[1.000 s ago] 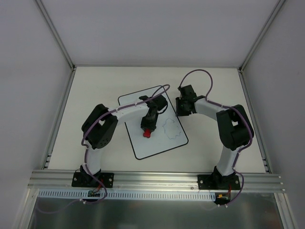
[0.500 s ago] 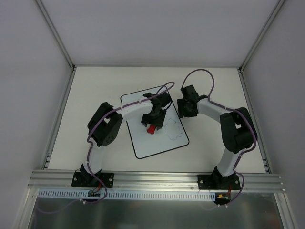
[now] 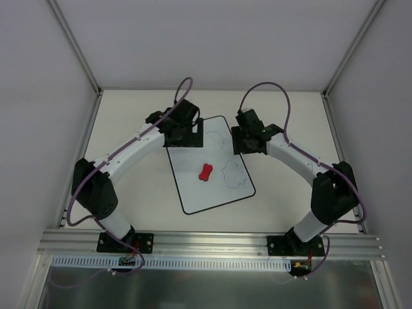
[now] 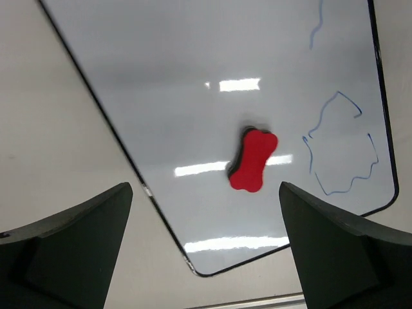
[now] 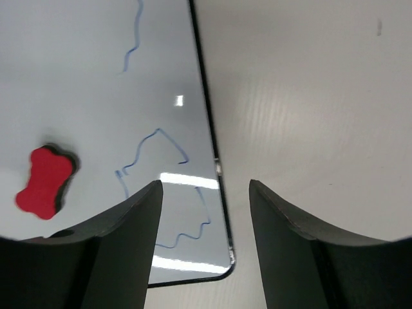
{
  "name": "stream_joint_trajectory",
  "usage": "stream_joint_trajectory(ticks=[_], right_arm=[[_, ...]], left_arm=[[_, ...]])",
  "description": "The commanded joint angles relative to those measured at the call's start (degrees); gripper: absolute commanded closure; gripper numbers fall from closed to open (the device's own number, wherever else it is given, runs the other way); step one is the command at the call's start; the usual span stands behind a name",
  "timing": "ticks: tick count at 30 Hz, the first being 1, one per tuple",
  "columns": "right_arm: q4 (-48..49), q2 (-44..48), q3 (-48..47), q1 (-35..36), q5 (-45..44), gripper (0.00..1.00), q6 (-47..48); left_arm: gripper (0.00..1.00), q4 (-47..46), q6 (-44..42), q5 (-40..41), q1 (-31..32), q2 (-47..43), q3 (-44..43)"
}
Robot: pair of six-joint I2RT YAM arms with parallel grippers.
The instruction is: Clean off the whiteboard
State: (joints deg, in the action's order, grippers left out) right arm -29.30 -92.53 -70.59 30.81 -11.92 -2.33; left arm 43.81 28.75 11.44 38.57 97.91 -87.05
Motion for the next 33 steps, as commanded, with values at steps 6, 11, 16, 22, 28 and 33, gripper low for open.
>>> stream_joint_trajectory(ticks=[6,11,16,22,28,33], right_arm=[[-3.7,-2.2,-5.3,15.3,-8.7,0.43,-12.0],[-3.9,-8.2,-9.6,20.6,-9.9,0.46,-16.7],[-4.2,-13.4,-13.3,22.4,-9.9,0.47,-22.4],[-4.4,-16.7,-14.9,23.8,-11.4,0.47,-27.9],[-5.0,-19.0,-15.3,23.7,-11.1,0.45,-30.9],[-5.2,-20.7,-15.7,23.8,-11.5,0.45,-32.9]], left_arm=[[0.01,-2.1,2.4,7.2,-11.9,-21.9,23.3],[0.01,-5.0,4.9,7.0,-13.0,-29.3,34.0],[0.01,-6.1,6.6,7.6,-13.1,-34.8,41.0],[0.01,-6.3,6.4,7.5,-13.1,-37.7,43.0],[0.02,-6.7,6.1,6.7,-13.1,-37.9,44.0],[0.01,-7.1,5.4,6.4,-13.1,-37.9,44.2]])
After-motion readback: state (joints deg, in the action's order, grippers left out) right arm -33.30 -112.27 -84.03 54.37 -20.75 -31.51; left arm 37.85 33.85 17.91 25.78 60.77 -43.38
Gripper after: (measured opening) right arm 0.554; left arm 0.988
